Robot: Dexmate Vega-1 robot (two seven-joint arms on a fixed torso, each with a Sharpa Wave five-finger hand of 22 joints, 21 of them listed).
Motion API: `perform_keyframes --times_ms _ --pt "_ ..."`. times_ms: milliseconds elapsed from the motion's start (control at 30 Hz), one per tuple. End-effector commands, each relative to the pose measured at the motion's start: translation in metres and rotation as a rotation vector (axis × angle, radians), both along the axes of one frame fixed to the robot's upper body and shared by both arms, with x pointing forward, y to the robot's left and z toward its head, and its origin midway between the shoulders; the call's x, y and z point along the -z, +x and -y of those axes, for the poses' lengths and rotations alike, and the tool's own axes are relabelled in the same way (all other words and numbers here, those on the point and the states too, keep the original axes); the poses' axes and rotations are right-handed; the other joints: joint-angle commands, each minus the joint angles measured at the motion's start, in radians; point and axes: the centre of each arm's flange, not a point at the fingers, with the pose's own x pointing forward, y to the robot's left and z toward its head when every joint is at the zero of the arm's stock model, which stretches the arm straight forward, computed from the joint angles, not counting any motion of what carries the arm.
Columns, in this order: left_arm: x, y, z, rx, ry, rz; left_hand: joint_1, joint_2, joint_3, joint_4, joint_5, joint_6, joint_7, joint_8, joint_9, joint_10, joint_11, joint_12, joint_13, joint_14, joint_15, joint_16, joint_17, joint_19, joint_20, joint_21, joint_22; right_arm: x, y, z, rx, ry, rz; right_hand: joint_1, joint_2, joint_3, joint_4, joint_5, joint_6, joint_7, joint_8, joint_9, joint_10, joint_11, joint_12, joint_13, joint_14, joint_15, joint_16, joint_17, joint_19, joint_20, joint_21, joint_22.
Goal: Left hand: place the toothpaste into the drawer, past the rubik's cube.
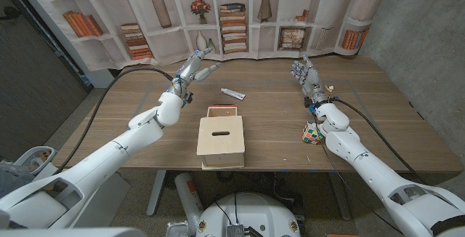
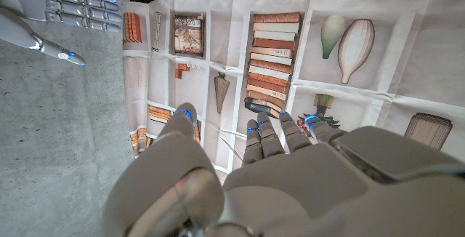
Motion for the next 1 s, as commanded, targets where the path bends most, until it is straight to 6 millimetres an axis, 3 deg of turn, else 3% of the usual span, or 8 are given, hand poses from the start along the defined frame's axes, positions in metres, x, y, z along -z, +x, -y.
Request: perform_keyframes --times_ms 33,367,567,800,1000 --pt "-0.002 -0.003 0.010 -0.041 0.064 -0.009 0.012 -0.001 -0.001 -0.008 0.000 -0.002 -0.004 -0.005 0.004 -0.001 -0.005 -0.003 0.002 0.001 -0.029 -0.001 0.004 0.001 -0.023 0.001 0.003 -0.003 0.000 0.002 -0.010 0.004 0.008 0.001 0.012 0.001 -0.006 -0.004 0.008 0.003 0.000 0.003 0.006 -0.001 0.003 0.004 0.011 -0.002 0.003 0.004 0.011 0.002 -0.004 0.004" --pt "-0.003 -0.004 0.017 -0.063 0.103 -0.030 0.018 -0.013 -0.006 -0.015 0.001 -0.015 -0.007 -0.012 0.004 -0.015 -0.008 -0.011 0.002 -0.007 -0.024 -0.004 0.004 -0.003 -0.021 -0.001 0.003 0.003 -0.003 0.008 -0.025 0.041 0.013 0.001 0.013 0.000 -0.007 -0.005 0.009 0.003 0.000 0.003 0.008 0.000 0.004 0.004 0.014 -0.001 0.003 0.005 0.015 0.003 -0.008 0.004" --pt "-0.005 -0.004 0.022 -0.082 0.117 -0.034 0.033 -0.029 -0.011 -0.027 0.006 -0.027 -0.015 -0.017 0.004 -0.021 -0.015 -0.013 0.003 -0.049 -0.018 -0.015 0.005 -0.014 -0.008 -0.004 0.003 0.007 -0.003 0.010 -0.042 0.070 0.020 0.001 0.015 0.000 -0.008 -0.006 0.012 0.003 0.001 0.003 0.011 0.002 0.004 0.004 0.014 -0.001 0.003 0.005 0.017 0.003 -0.010 0.004" --pt "-0.007 -0.003 0.029 -0.116 0.151 -0.033 0.068 -0.045 -0.013 -0.050 0.017 -0.036 -0.043 -0.018 0.004 -0.024 -0.052 -0.015 0.003 -0.076 -0.005 -0.011 0.006 -0.031 0.031 -0.007 0.003 0.006 -0.004 0.010 -0.039 0.066 0.023 0.002 0.016 0.000 -0.008 -0.006 0.013 0.002 0.001 0.003 0.012 0.002 0.004 0.004 0.016 -0.001 0.003 0.005 0.018 0.004 -0.013 0.004" --pt "-0.012 -0.001 0.038 -0.148 0.181 -0.049 0.116 -0.062 -0.012 -0.073 0.031 -0.017 -0.094 -0.009 0.004 -0.009 -0.088 -0.011 0.002 -0.079 -0.005 -0.004 0.006 -0.036 0.084 -0.003 0.006 0.008 -0.005 0.011 -0.039 0.071 0.024 0.003 0.017 0.000 -0.010 -0.007 0.015 0.002 0.001 0.003 0.013 0.000 0.004 0.004 0.016 -0.002 0.002 0.005 0.019 0.005 -0.016 0.005"
